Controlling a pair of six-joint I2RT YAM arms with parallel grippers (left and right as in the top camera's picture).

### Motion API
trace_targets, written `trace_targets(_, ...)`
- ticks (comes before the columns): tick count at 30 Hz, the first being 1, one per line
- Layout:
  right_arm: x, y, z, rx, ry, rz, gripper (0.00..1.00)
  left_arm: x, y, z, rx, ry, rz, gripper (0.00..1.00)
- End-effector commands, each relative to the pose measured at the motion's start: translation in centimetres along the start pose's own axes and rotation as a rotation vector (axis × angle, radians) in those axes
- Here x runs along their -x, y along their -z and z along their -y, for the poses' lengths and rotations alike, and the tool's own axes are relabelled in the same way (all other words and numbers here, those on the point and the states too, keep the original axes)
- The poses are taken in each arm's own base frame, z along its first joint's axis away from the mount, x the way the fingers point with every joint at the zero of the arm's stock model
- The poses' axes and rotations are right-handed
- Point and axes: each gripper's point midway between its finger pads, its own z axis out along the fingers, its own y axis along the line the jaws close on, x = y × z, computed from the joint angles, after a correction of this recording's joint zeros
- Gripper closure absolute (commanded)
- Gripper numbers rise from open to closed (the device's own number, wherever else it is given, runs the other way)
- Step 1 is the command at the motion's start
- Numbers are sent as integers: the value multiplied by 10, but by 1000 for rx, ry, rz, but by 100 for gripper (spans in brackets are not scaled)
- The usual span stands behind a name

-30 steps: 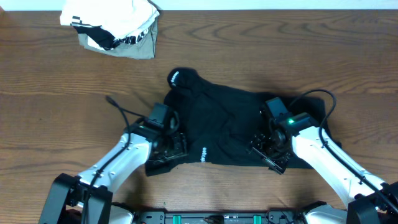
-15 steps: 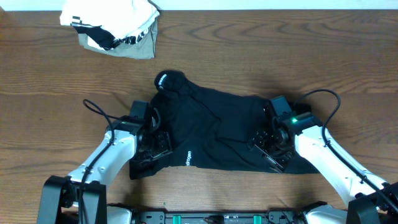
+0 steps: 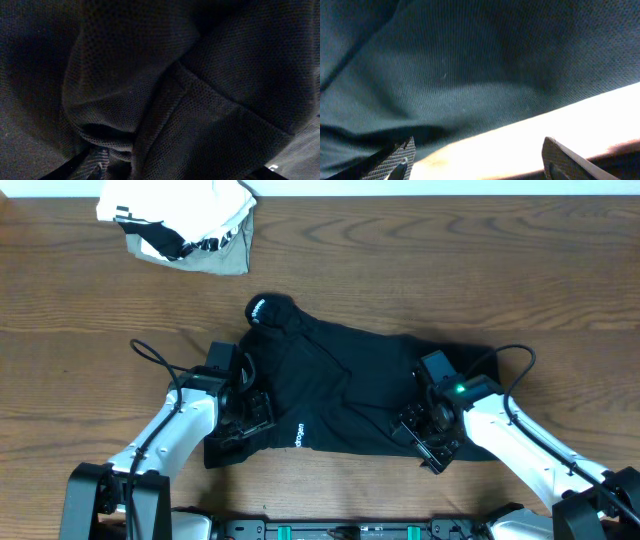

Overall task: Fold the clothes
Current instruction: 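Bring both grippers to the garment's lower left and right sides and grasp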

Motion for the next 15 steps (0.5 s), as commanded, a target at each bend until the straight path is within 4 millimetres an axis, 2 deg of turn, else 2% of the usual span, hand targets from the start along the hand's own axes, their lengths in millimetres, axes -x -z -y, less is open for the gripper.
trace_targets(1, 3, -6, 2, 8, -82, 25, 21, -5, -9, -28, 115, 11, -12, 30)
trace_targets(6, 7, -15, 6, 19, -134, 39, 22, -6, -9, -29, 118, 13, -17, 30)
trace_targets(9, 15, -16, 8, 15, -139, 80, 31, -6, -9, -29, 119, 13, -18, 30)
trace_targets(15, 29, -15, 12, -1, -131, 167, 32, -6, -9, -29, 119, 12, -18, 30)
